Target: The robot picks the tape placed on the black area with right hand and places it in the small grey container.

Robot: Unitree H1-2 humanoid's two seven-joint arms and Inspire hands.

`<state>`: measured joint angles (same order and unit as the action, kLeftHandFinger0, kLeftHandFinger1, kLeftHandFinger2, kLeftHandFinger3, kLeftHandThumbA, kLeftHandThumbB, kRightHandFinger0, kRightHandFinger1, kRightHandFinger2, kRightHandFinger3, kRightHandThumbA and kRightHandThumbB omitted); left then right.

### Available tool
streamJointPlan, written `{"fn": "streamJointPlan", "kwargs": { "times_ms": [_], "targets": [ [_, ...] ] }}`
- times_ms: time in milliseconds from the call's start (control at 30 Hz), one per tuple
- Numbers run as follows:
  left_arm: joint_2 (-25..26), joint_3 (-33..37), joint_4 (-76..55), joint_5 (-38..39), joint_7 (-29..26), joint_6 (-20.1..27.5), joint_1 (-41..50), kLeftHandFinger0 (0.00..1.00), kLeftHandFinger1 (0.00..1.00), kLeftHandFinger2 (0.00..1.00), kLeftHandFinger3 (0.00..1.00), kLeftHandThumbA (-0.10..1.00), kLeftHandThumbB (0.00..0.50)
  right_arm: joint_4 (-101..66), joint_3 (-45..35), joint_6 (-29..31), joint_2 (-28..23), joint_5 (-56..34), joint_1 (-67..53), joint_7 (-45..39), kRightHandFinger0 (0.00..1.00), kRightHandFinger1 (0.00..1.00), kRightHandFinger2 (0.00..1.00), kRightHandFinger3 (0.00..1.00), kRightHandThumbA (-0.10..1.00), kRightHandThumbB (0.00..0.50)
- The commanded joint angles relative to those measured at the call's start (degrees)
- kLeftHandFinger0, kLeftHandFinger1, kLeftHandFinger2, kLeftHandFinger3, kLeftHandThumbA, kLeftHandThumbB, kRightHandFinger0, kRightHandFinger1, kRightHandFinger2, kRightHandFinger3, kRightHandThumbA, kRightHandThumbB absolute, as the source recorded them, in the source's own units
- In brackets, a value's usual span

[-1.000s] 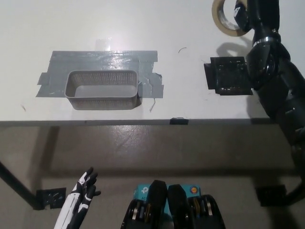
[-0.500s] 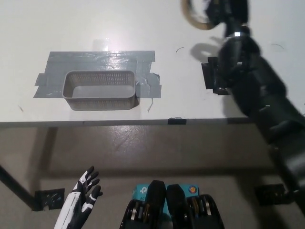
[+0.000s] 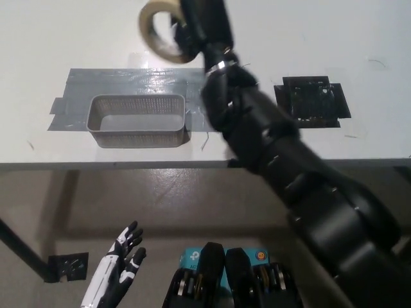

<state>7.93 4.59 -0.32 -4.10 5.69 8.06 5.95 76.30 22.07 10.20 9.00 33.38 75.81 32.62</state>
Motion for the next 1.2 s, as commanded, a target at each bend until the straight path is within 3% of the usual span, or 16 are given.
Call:
{"fn": "streamJointPlan", "kwargs": {
  "times_ms": [0,67,167,267,367,467,567,633,667,700,733,767,800,867,967,1167],
  "targets": [
    [0.1,0.6,-0.7,-0.1,0.8,1.0,-0.7,0.86,0.95,1.00,1.00,0.83,0.108,0.7,1.1,-1.2,2.8,0.2,4.6,1.9,0.00,0.24,0.66,0.74,-0.10,0.099],
    [0.0,0.9,-1.1,-0.2,0.8,0.6,-0.7,0.86,0.95,1.00,1.00,0.83,0.123,1.2,1.3,-1.2,3.6,0.0,4.3,2.1,0.00,0.23,0.63,0.70,-0.10,0.136],
    [0.0,1.4,-1.6,-0.1,0.9,0.1,-0.8,0.87,0.96,1.00,1.00,0.84,0.134,2.0,1.7,-0.8,4.9,-0.3,3.4,1.5,0.00,0.11,0.48,0.35,-0.10,0.171],
    [-0.1,1.7,-2.0,-0.2,1.0,-0.6,-1.0,0.88,0.96,1.00,1.00,0.85,0.134,2.9,3.0,-1.5,5.7,0.6,2.5,1.6,0.00,0.11,0.51,0.23,-0.10,0.150],
    [0.0,2.0,-2.3,-0.4,1.1,-1.3,-1.6,0.87,0.95,1.00,1.00,0.87,0.139,3.4,2.5,-1.7,6.2,-0.7,1.6,0.6,0.00,0.20,0.64,0.52,-0.10,0.139],
    [0.1,2.2,-2.1,0.0,1.3,-0.8,-1.9,0.85,0.94,1.00,1.00,0.85,0.119,3.4,2.5,-1.5,6.4,-0.9,0.5,0.7,0.00,0.20,0.63,0.45,-0.10,0.146],
    [0.2,2.6,-1.9,-0.3,1.4,-0.1,-1.7,0.84,0.92,1.00,1.00,0.86,0.131,3.6,3.0,-2.4,6.6,-0.5,-0.6,-0.1,0.00,0.24,0.69,0.69,-0.10,0.114],
    [0.5,2.7,-1.8,-0.1,1.6,-0.1,-1.7,0.83,0.90,1.00,1.00,0.87,0.131,3.6,3.4,-2.0,6.5,-0.2,-1.3,0.7,0.00,0.26,0.71,0.75,-0.10,0.116],
    [0.6,2.8,-1.8,-0.3,1.5,-0.1,-1.7,0.83,0.90,1.00,1.00,0.88,0.134,3.8,3.9,-3.0,6.5,0.2,-1.3,0.7,0.11,0.41,0.91,0.97,-0.01,0.168],
    [0.7,2.9,-1.9,-0.8,1.4,-0.2,-1.8,0.85,0.89,0.99,1.00,0.89,0.140,3.9,4.1,-4.4,6.6,0.3,-1.3,-0.2,0.31,0.63,1.00,1.00,0.25,0.199],
    [0.7,3.0,-1.9,-1.1,1.3,-0.1,-1.9,0.87,0.88,0.97,1.00,0.91,0.139,3.8,4.1,-5.3,6.5,0.0,-1.2,-1.8,0.55,0.91,1.00,1.00,0.46,0.316],
    [0.7,3.0,-1.8,-1.4,1.2,0.0,-2.0,0.88,0.88,0.97,1.00,0.92,0.139,3.8,3.9,-6.0,6.4,-0.5,-1.1,-3.8,0.69,0.99,1.00,1.00,0.51,0.319],
    [0.8,3.1,-1.9,-1.7,1.2,-0.2,-1.9,0.90,0.87,0.96,1.00,0.94,0.138,3.8,4.4,-6.7,6.3,-0.2,-1.3,-5.6,1.00,1.00,1.00,1.00,0.63,0.367],
    [1.0,3.1,-2.4,-1.5,1.4,-0.4,-1.9,0.92,0.85,0.93,1.00,0.94,0.130,3.8,5.4,-6.9,5.8,0.5,-1.8,-5.2,1.00,1.00,1.00,1.00,0.73,0.414],
    [1.1,3.0,-2.2,-1.2,1.5,0.1,-2.3,0.96,0.81,0.89,1.00,0.94,0.112,3.4,5.7,-6.9,5.2,0.3,-2.1,-4.1,1.00,1.00,1.00,1.00,0.76,0.399],
    [1.2,3.2,-2.5,-1.5,1.5,0.0,-2.4,0.79,0.75,0.82,1.00,0.99,0.121,3.1,6.5,-7.5,4.3,0.4,-2.1,-4.3,1.00,1.00,1.00,1.00,0.83,0.398]
  ]
}}
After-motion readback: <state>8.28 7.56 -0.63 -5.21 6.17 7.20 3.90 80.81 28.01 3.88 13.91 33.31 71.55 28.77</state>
